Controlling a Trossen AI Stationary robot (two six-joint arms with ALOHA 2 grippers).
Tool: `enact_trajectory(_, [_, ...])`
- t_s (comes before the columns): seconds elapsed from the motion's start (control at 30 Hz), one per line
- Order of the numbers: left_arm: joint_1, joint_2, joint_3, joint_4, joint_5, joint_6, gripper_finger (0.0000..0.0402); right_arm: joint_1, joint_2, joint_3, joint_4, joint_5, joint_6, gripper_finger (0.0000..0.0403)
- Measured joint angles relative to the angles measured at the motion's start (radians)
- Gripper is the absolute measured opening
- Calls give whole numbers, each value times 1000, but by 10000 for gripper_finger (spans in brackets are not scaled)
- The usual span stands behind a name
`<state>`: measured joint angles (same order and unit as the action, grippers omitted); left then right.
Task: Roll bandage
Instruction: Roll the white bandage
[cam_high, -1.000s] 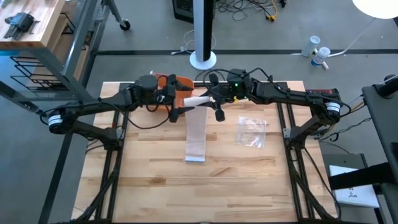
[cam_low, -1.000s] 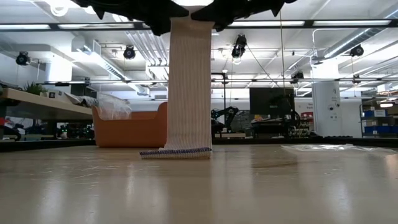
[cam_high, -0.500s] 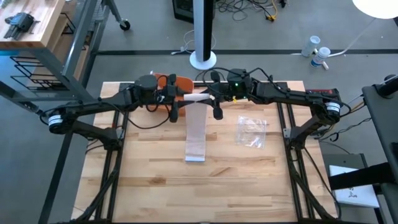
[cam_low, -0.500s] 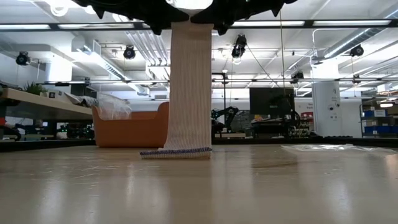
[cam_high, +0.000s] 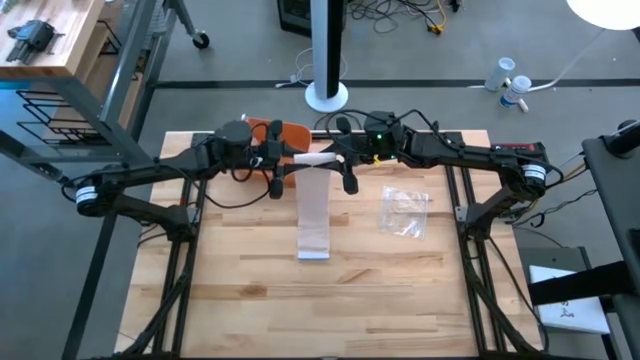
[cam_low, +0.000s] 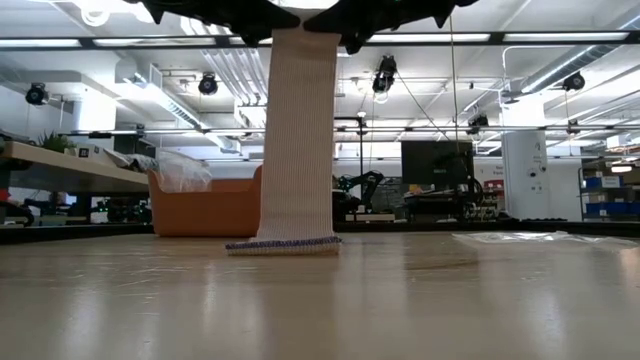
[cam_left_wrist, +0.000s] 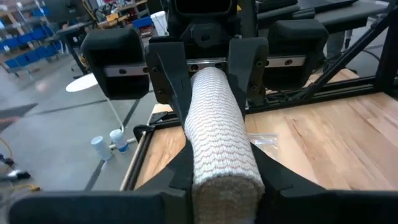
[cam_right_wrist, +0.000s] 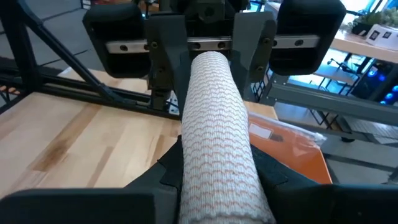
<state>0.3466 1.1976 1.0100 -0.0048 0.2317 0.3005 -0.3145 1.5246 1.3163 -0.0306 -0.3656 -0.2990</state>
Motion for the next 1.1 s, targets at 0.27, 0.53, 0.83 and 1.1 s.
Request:
enact_trajectory(0.27, [3, -4, 4, -11, -8, 24, 252, 0, -2, -1, 6, -13, 18, 89])
enact_trajectory(0.53, [8, -23, 9, -1, 35, -40, 338, 3, -5, 5, 34, -8, -8, 89])
enact_trajectory(0.83, [15, -44, -10, 3, 177, -266, 335, 17, -5, 35, 36, 23, -164, 89])
enact_trajectory(1.1, [16, -43, -22, 4, 209, -308, 332, 111, -5, 35, 61, 215, -356, 89])
